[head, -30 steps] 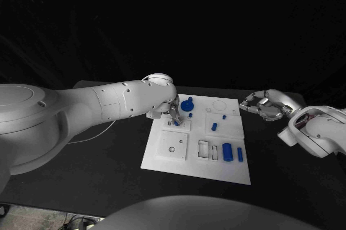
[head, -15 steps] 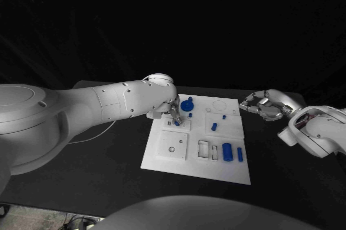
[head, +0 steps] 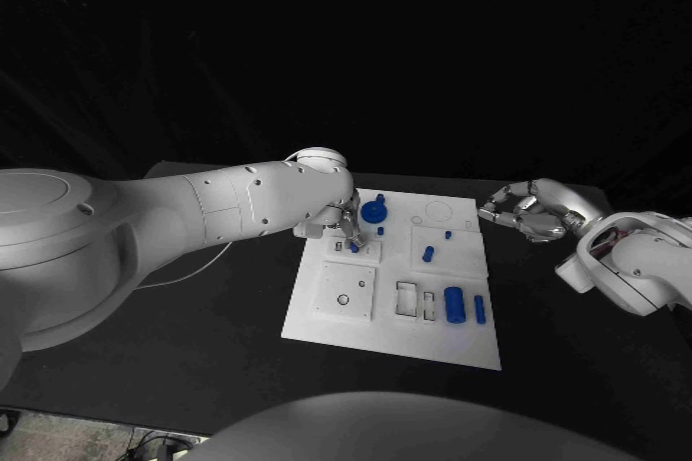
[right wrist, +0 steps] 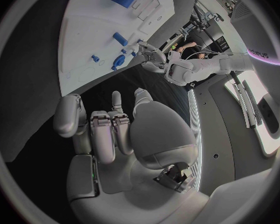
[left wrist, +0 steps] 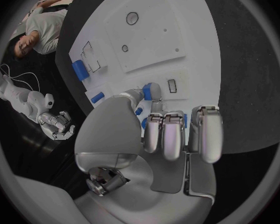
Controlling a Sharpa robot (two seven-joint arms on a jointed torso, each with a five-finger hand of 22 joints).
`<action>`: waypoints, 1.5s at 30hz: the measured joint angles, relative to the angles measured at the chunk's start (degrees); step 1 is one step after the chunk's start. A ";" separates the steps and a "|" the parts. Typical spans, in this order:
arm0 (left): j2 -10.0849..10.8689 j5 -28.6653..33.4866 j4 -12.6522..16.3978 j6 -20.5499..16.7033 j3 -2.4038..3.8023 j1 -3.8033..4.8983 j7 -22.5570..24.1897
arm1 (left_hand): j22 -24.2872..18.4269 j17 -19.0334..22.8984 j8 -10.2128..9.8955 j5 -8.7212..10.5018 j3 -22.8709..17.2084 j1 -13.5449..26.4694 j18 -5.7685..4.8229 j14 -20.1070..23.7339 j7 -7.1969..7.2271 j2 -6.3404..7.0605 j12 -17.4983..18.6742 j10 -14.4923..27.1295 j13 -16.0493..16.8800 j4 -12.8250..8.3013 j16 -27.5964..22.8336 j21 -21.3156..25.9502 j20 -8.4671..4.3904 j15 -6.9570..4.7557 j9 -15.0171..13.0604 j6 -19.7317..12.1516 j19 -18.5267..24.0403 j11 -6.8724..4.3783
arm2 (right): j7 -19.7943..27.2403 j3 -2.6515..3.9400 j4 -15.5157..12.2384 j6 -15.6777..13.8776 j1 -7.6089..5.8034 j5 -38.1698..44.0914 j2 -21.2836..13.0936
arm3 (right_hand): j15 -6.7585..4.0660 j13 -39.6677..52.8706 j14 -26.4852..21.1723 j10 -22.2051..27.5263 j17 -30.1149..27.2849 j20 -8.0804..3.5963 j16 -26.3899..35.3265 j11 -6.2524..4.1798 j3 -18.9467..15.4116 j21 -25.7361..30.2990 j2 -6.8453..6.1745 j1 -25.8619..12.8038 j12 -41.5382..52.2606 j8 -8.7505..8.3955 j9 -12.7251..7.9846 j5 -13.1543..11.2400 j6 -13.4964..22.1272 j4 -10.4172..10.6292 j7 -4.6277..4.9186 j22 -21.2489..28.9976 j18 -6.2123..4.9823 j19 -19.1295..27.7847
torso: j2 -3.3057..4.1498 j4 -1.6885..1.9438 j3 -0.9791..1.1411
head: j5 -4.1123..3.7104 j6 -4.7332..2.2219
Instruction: Assemble the parts on the task board
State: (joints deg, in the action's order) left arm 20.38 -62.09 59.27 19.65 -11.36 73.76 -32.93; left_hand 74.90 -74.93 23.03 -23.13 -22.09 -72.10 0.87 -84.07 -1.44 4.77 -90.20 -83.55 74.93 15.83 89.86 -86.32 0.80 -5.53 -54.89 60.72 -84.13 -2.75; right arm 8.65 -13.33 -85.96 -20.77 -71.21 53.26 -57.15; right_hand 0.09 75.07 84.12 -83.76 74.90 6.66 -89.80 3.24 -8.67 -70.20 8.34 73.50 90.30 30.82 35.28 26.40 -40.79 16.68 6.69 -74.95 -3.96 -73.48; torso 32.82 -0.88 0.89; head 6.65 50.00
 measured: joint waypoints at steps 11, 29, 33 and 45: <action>-0.11 -0.37 -0.02 -0.20 -0.05 -0.10 0.07 | 0.00 0.01 -0.02 0.00 0.00 0.05 0.00 0.00 -0.09 0.04 0.00 0.07 0.00 0.00 0.00 0.24 0.00 0.00 -0.04 0.07 0.00 0.07 | 0.01 0.00 -0.01 0.00 0.00 0.00 0.03 | 0.00 -0.01 0.00 0.00 0.00 0.00 0.00 0.00 0.00 0.00 0.00 0.00 0.03 0.00 0.00 0.00 0.00 0.00 0.00 0.01 0.00 0.00 | 0.01 0.01 0.00 | 0.08 0.00; -0.05 -0.78 0.10 -0.34 -0.06 -0.11 0.41 | 0.00 0.01 -0.29 1.07 0.16 -0.28 0.01 0.00 -0.06 -0.28 0.00 -0.19 0.00 -0.16 0.00 0.24 0.21 0.00 -0.03 -0.16 0.21 -0.03 | 0.04 0.00 -0.01 0.00 0.09 -0.01 0.01 | 0.00 -0.02 0.00 0.00 0.04 0.00 0.00 0.00 0.00 0.00 0.00 0.00 -0.10 0.00 0.00 0.00 0.00 0.00 0.00 0.02 0.00 0.00 | 0.01 -0.01 0.02 | 0.11 0.00; -0.08 -0.82 0.04 -0.30 -0.06 -0.14 0.42 | 0.00 0.01 -0.30 1.08 0.15 -0.33 0.00 0.00 0.02 -0.33 0.00 -0.19 0.00 -0.16 0.00 0.46 0.21 0.00 -0.03 -0.25 0.21 -0.02 | 0.06 0.00 0.01 0.00 0.18 -0.01 0.02 | 0.00 -0.01 0.00 0.01 0.04 0.00 0.00 0.01 0.00 0.00 0.00 0.00 -0.09 0.00 0.01 0.00 0.00 0.00 0.00 0.02 0.00 0.00 | 0.01 -0.02 0.01 | 0.12 0.00; -0.47 -0.87 -0.60 -0.23 0.11 -0.41 0.46 | 0.00 0.02 -0.17 1.41 0.15 -0.34 0.01 0.00 0.00 -0.34 0.00 -0.19 0.00 -0.16 0.00 0.57 0.21 0.00 -0.13 -0.24 0.21 -0.02 | 0.10 0.00 0.01 0.00 0.30 -0.04 -0.08 | 0.00 0.03 0.00 0.01 0.03 0.00 0.00 0.01 0.00 0.00 0.00 0.00 -0.07 0.00 0.01 0.00 0.00 0.00 0.00 0.03 0.00 0.00 | 0.01 -0.02 0.01 | -0.03 0.00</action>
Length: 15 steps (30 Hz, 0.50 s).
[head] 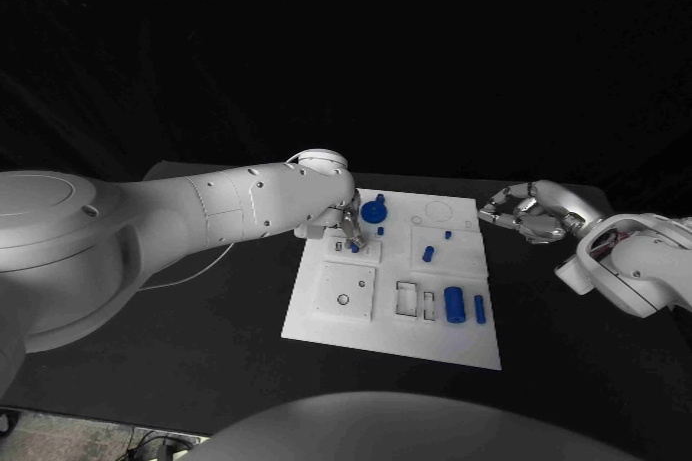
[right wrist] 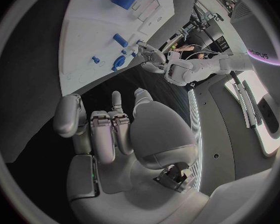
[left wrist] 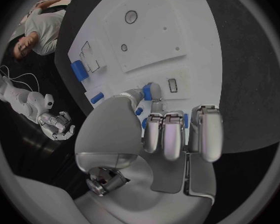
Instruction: Assemble the parts on the task board
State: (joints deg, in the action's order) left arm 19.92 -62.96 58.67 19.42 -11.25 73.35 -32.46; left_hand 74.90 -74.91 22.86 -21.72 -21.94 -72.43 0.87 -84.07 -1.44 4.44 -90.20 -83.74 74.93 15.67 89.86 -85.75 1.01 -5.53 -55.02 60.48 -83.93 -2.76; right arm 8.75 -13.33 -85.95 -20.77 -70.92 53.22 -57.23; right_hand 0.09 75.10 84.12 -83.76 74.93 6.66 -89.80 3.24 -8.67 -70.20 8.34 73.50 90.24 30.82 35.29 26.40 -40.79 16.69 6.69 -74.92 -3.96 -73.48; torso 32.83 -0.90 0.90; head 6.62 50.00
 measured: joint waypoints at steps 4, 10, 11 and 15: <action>-0.14 -0.03 -0.26 0.00 0.08 -0.13 0.05 | 0.00 0.00 0.03 0.00 0.00 0.00 -0.01 0.00 -0.09 0.00 0.00 0.00 0.00 0.00 0.00 0.00 0.00 0.00 -0.02 -0.09 0.00 0.00 | 0.01 0.00 0.00 0.00 0.01 0.00 -0.02 | 0.00 -0.05 0.00 0.00 0.00 0.00 0.00 0.00 0.00 0.00 0.00 0.00 0.06 0.00 0.00 0.00 0.00 0.00 0.00 0.00 0.00 0.00 | -0.01 0.01 0.00 | -0.01 0.00; -0.33 -0.05 -0.70 0.07 0.19 -0.37 0.18 | 0.00 0.00 0.21 0.00 0.00 0.23 0.00 0.00 -0.11 -0.23 0.00 0.02 0.00 0.00 0.00 0.34 0.00 0.00 -0.04 -0.07 0.00 0.03 | 0.01 0.00 0.00 0.00 0.03 -0.01 -0.02 | 0.00 -0.04 0.00 0.00 0.00 0.00 0.00 0.01 0.00 0.00 0.00 0.00 0.07 0.00 0.00 0.00 0.00 0.00 0.00 0.01 0.00 0.00 | -0.01 0.01 -0.01 | -0.01 0.00; -0.35 -0.05 -0.77 0.12 0.20 -0.40 0.18 | 0.00 0.00 0.12 0.00 0.03 0.23 -0.01 0.09 -0.11 -0.23 0.00 0.06 0.00 -0.03 0.00 0.34 0.00 0.09 -0.02 -0.07 0.00 0.08 | 0.01 0.00 0.00 0.00 0.03 -0.01 -0.02 | 0.00 -0.05 0.00 0.00 -0.01 0.00 0.00 0.00 0.00 0.00 0.00 0.00 0.07 0.00 0.00 0.00 0.00 0.00 0.00 0.01 -0.01 0.00 | -0.01 0.01 -0.01 | -0.01 0.00; -0.56 -0.07 -0.95 0.25 0.01 -1.06 0.18 | 0.00 0.01 -0.42 0.67 0.15 0.03 0.00 0.20 -0.13 -0.48 0.00 0.08 0.00 -0.15 0.00 0.67 0.00 0.20 0.29 -0.09 0.00 0.11 | 0.03 0.00 0.04 0.00 0.04 -0.01 -0.02 | 0.00 -0.04 0.00 0.00 -0.01 0.00 0.00 0.00 0.00 0.00 0.00 0.00 0.12 0.00 0.00 0.00 0.00 0.00 0.00 0.01 0.00 0.00 | 0.00 0.01 -0.01 | 0.03 0.00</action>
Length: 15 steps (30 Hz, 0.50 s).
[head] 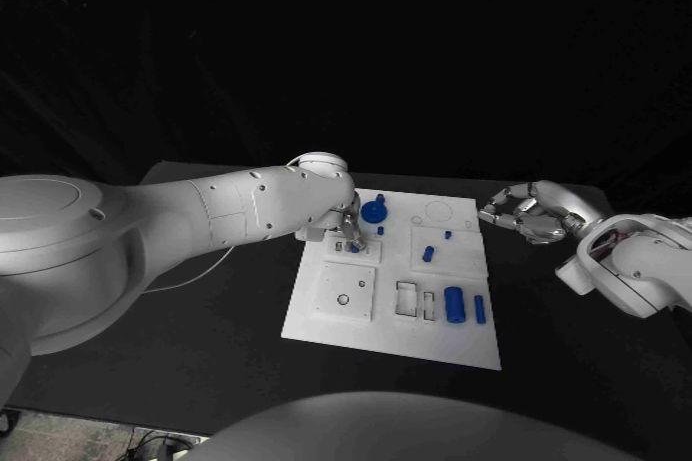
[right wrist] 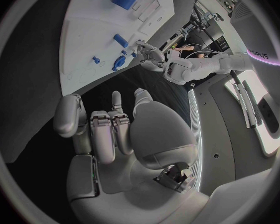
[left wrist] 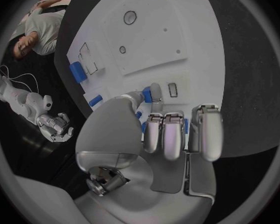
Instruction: Assemble the parts on the task board
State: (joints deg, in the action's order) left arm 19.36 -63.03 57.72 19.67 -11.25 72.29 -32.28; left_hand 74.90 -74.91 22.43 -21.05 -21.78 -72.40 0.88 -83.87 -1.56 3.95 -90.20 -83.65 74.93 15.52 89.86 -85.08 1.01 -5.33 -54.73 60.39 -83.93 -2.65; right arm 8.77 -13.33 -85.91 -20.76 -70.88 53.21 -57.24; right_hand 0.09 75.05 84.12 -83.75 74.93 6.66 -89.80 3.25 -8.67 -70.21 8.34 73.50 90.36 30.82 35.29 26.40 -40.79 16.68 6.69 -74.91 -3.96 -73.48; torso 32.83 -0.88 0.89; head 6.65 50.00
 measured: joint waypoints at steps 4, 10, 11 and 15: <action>-0.02 0.00 -0.06 0.01 0.04 0.04 -0.03 | 0.00 0.00 0.09 0.00 0.00 0.07 0.00 0.00 0.04 -0.06 0.00 0.01 0.00 0.00 0.00 0.00 0.00 0.00 -0.14 -0.21 0.00 0.01 | 0.00 0.00 0.01 0.00 0.01 -0.01 0.02 | 0.00 0.01 0.00 0.00 0.00 0.00 0.00 0.00 0.00 0.00 0.00 0.00 0.03 0.00 0.00 0.00 0.00 0.00 0.00 0.00 0.00 0.00 | -0.01 0.01 0.00 | 0.01 0.00; -0.06 0.00 -0.07 0.08 0.02 0.03 -0.07 | 0.00 0.00 0.09 0.11 0.00 0.07 -0.01 0.00 0.04 -0.06 0.00 0.01 0.00 0.00 0.00 0.21 0.00 0.00 -0.13 -0.21 0.00 0.01 | 0.00 0.00 0.04 0.00 0.01 -0.03 0.08 | 0.00 0.05 0.00 0.00 -0.01 0.00 0.00 0.00 0.00 0.00 0.00 0.00 -0.16 0.00 0.00 0.00 0.00 0.00 0.00 0.00 0.00 0.00 | -0.02 0.01 0.01 | 0.04 0.00; -0.07 0.00 -0.07 0.08 0.01 0.03 -0.07 | 0.00 0.00 0.09 0.11 0.00 0.07 -0.01 0.00 0.04 -0.06 0.00 0.01 0.00 0.00 0.00 0.21 0.00 0.00 -0.13 -0.21 0.00 0.01 | 0.00 0.00 0.05 0.00 0.01 -0.04 0.08 | 0.00 0.05 0.00 0.00 -0.01 0.00 0.00 0.00 0.00 0.00 0.00 0.00 -0.16 0.00 0.00 0.00 0.00 0.00 0.00 0.00 0.00 0.00 | -0.02 0.01 0.01 | 0.06 0.00; -0.07 -0.02 -0.08 0.06 0.00 0.04 -0.07 | 0.00 0.00 0.09 0.20 0.11 0.07 0.00 0.00 0.04 -0.06 0.00 -0.07 0.00 -0.11 0.00 0.54 0.12 0.00 -0.13 -0.21 -0.12 0.13 | 0.01 0.00 0.08 0.00 0.01 -0.05 0.10 | 0.00 0.01 0.00 0.00 -0.01 0.00 0.00 0.00 0.00 0.00 0.00 0.00 -0.16 0.00 0.00 0.00 0.00 0.00 0.00 0.00 0.00 0.00 | -0.02 0.02 0.01 | 0.08 0.00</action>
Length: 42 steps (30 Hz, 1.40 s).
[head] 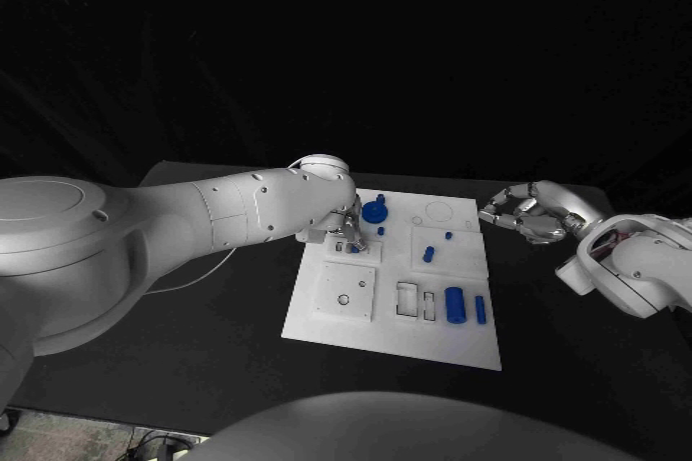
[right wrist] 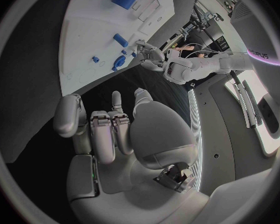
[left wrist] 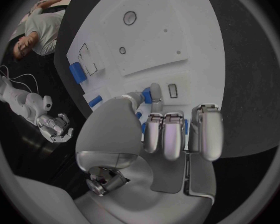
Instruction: Assemble the parts on the task board
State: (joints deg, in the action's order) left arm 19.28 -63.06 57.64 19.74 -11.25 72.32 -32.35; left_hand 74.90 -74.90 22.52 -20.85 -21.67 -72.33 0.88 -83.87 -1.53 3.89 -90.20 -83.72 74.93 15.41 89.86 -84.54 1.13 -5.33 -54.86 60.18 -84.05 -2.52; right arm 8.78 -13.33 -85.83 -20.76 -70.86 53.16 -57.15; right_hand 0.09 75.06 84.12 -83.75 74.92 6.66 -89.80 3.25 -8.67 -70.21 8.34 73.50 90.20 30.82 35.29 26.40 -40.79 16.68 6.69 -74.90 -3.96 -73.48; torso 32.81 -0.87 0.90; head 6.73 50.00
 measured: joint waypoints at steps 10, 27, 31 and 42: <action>0.02 -0.25 0.15 0.00 -0.10 0.08 -0.01 | 0.00 0.00 -1.91 4.88 -0.63 2.02 0.00 -0.12 -1.36 0.67 0.00 -0.21 0.00 -3.60 0.00 0.23 0.53 0.54 0.47 -1.59 -0.05 0.37 | 0.03 0.00 0.02 0.00 0.02 -0.02 -0.02 | 0.00 -0.02 0.00 0.00 0.00 0.00 0.00 0.00 0.00 0.00 0.00 0.00 0.01 0.00 0.00 0.22 0.00 0.00 0.00 -0.04 0.00 0.00 | -0.01 -0.03 0.01 | -0.08 0.00; 0.61 -2.31 1.37 0.49 0.02 0.18 -0.22 | 0.00 0.00 -3.49 17.69 9.55 12.66 0.00 -0.01 -1.40 3.20 0.00 -0.22 0.00 1.25 0.00 0.67 2.04 2.26 2.38 -3.51 0.01 2.41 | 0.07 0.00 0.00 0.00 0.04 -0.05 -0.10 | 0.00 0.04 0.00 -0.13 -0.01 0.00 0.00 -0.13 0.00 0.00 0.18 0.18 0.12 0.00 0.00 0.21 0.00 0.00 0.00 -0.04 0.00 0.00 | 0.02 0.02 0.00 | 0.01 0.00; 1.14 -2.49 2.03 0.41 0.12 0.19 -0.15 | 0.00 0.00 -3.50 17.69 11.60 13.41 0.00 -0.14 -0.59 3.17 0.00 -0.22 0.00 1.35 0.00 0.67 2.05 2.38 2.38 -4.32 0.03 2.41 | 0.08 0.00 0.00 0.01 0.04 -0.05 -0.15 | 0.00 0.03 0.00 -0.13 -0.01 0.00 0.00 -0.13 0.00 0.00 0.25 0.25 0.19 0.00 0.00 0.21 0.17 0.00 0.17 -0.03 0.00 0.00 | 0.01 0.02 0.00 | 0.03 0.00; 3.79 -2.81 4.90 -0.49 0.27 1.02 -0.32 | 0.00 -0.04 -6.28 17.69 13.22 12.70 0.00 -0.22 -2.85 2.34 0.00 -0.22 0.00 1.24 0.00 0.67 2.25 2.46 2.34 -7.97 0.22 2.41 | 0.09 0.00 0.05 0.01 0.05 -0.06 -0.25 | 0.00 -0.01 0.00 -0.13 -0.01 0.00 0.00 -0.13 0.00 0.00 0.25 0.25 0.00 0.00 0.00 0.21 0.17 0.00 0.17 -0.02 0.00 0.00 | -0.02 0.02 0.00 | -0.03 0.00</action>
State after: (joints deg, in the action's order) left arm 23.08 -65.86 62.54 19.25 -10.98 73.34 -32.67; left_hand 74.90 -74.95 16.24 -3.16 -8.45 -59.63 0.87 -84.09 -4.37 6.23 -90.20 -83.94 74.93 16.65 89.86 -83.87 3.38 -2.87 -52.52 52.21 -83.83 -0.11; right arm 8.87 -13.33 -85.78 -20.75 -70.81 53.10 -57.40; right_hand 0.09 75.05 84.12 -83.88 74.90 6.66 -89.80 3.13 -8.67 -70.21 8.59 73.75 90.20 30.82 35.30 26.62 -40.62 16.68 6.86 -74.93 -3.96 -73.48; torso 32.78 -0.85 0.90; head 6.70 50.00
